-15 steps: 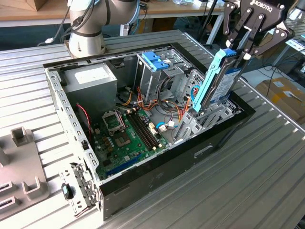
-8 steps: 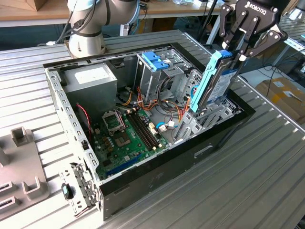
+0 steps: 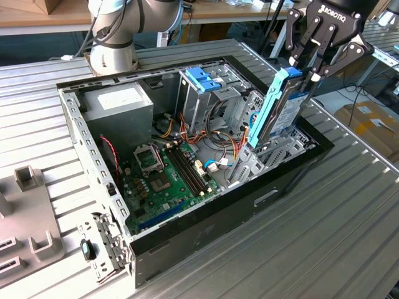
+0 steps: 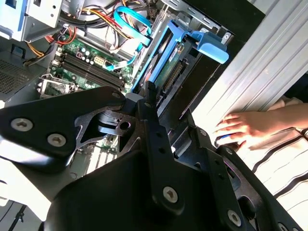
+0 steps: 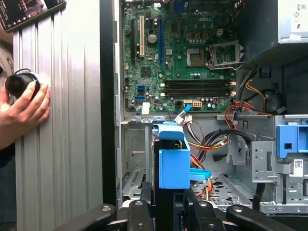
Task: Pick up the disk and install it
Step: 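Insert the disk into the insertion slot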
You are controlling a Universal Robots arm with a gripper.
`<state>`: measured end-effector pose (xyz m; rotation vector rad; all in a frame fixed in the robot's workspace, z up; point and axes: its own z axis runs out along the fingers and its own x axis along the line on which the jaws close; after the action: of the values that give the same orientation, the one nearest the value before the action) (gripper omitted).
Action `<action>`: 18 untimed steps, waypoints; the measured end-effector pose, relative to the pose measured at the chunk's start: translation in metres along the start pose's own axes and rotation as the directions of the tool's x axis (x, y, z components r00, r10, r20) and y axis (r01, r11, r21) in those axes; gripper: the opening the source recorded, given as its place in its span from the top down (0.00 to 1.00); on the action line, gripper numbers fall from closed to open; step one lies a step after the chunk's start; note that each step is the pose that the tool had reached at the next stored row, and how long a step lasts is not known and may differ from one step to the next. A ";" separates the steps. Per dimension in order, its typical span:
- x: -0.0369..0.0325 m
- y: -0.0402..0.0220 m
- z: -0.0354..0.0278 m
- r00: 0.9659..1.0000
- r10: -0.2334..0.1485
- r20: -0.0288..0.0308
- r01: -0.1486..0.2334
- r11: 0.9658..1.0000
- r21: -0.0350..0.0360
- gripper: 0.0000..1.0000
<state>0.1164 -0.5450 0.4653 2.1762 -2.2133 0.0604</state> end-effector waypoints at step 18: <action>-0.0002 -0.0015 0.0053 1.000 0.005 -0.002 -0.005 1.000 0.000 0.65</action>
<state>0.1179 -0.5451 0.4601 2.1697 -2.2173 0.0625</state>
